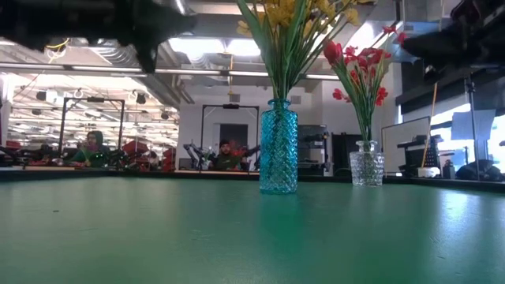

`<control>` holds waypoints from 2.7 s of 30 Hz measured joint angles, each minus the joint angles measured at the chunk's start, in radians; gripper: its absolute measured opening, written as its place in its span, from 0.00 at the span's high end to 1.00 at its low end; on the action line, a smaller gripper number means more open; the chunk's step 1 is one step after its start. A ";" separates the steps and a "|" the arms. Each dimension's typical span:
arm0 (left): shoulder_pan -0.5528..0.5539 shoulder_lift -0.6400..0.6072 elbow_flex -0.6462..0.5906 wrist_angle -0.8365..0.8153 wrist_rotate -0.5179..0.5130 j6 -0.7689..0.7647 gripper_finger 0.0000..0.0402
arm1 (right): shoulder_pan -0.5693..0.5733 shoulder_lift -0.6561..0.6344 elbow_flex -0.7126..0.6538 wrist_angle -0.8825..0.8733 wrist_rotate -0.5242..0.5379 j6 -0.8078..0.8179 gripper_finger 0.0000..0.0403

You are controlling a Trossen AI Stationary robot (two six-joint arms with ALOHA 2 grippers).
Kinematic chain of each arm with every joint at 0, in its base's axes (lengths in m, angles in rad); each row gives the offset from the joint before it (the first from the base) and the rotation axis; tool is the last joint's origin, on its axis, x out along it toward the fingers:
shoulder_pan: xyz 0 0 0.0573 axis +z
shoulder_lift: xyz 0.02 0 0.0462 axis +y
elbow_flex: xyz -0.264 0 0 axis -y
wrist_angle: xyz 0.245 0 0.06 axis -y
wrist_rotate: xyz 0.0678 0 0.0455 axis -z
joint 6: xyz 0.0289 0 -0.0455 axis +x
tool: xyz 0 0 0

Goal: Sort flowers into vase by color
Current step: Return To Home Position

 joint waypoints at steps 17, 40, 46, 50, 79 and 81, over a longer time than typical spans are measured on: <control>0.001 -0.711 -0.173 -0.480 -0.053 -0.006 1.00 | 0.305 -0.019 -0.040 -0.029 0.282 -0.124 1.00; 0.003 -0.895 -0.331 -0.590 -0.064 -0.077 1.00 | 0.304 -0.007 -0.144 0.073 0.315 -0.211 1.00; 0.003 -0.895 -0.331 -0.592 -0.069 -0.061 1.00 | 0.304 -0.003 -0.145 0.072 0.308 -0.211 1.00; 0.003 -0.895 -0.331 -0.592 -0.069 -0.063 1.00 | 0.304 -0.003 -0.146 0.071 0.308 -0.211 1.00; 0.003 -0.895 -0.331 -0.591 -0.069 -0.063 1.00 | 0.304 -0.003 -0.147 0.068 0.308 -0.211 1.00; 0.003 -0.895 -0.331 -0.591 -0.069 -0.062 1.00 | 0.304 -0.003 -0.147 0.068 0.308 -0.211 1.00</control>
